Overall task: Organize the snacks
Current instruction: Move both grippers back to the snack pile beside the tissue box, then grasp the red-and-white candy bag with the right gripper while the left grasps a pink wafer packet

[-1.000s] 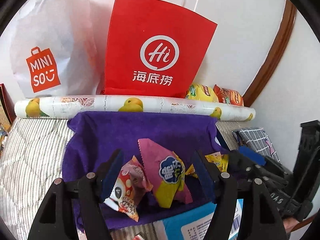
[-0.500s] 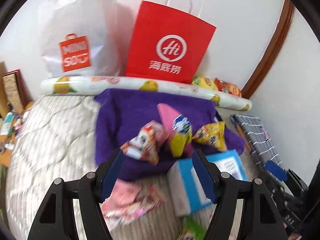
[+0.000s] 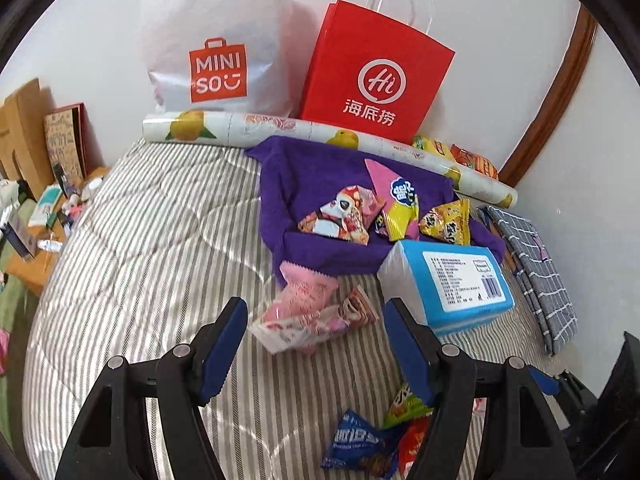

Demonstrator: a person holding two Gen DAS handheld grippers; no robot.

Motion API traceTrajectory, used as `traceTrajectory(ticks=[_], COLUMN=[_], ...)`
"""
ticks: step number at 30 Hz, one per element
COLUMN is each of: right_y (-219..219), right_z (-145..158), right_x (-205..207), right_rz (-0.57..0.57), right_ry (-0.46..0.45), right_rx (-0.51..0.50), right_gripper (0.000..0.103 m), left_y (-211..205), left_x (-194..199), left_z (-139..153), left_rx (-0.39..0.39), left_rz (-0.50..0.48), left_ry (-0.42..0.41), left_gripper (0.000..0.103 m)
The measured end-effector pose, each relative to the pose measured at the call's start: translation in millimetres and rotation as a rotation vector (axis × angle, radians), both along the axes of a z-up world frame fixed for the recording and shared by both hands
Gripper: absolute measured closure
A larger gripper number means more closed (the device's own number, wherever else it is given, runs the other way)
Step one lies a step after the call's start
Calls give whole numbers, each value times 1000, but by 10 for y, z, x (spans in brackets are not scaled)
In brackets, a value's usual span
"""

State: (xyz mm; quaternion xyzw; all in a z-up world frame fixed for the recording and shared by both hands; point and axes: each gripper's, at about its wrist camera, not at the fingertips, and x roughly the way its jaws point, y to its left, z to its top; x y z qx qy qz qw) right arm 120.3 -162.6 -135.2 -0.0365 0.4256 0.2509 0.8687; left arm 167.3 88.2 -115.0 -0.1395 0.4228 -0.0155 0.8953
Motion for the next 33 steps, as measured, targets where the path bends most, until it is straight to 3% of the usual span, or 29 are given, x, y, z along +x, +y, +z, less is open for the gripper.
traceTrajectory(ticks=[3, 8, 21, 24, 30, 31, 33], right_y=[28, 109, 303, 261, 69, 33, -53], right_z=[-84, -320, -486, -474, -416, -399, -381], right_x=[13, 131, 372, 376, 389, 387, 404], right_rz=[-11, 22, 36, 26, -12, -14, -45], right_ry=[-4, 83, 53, 46, 23, 15, 4], right_rx=[-33, -64, -166, -143, -84, -80, -88], right_gripper=[25, 25, 24, 37, 49, 60, 60], left_y=[-16, -1, 154, 175, 129, 121, 100], left_x=[-27, -48, 39, 59, 143, 162, 219], left_z=[-26, -67, -294, -360, -464, -464, -467], left_rx=[4, 14, 0, 6, 16, 17, 25], left_rz=[-6, -12, 20, 24, 4, 2, 2], left_ry=[2, 9, 56, 73, 88, 85, 81], left_gripper=[34, 34, 34, 34, 34, 34, 34])
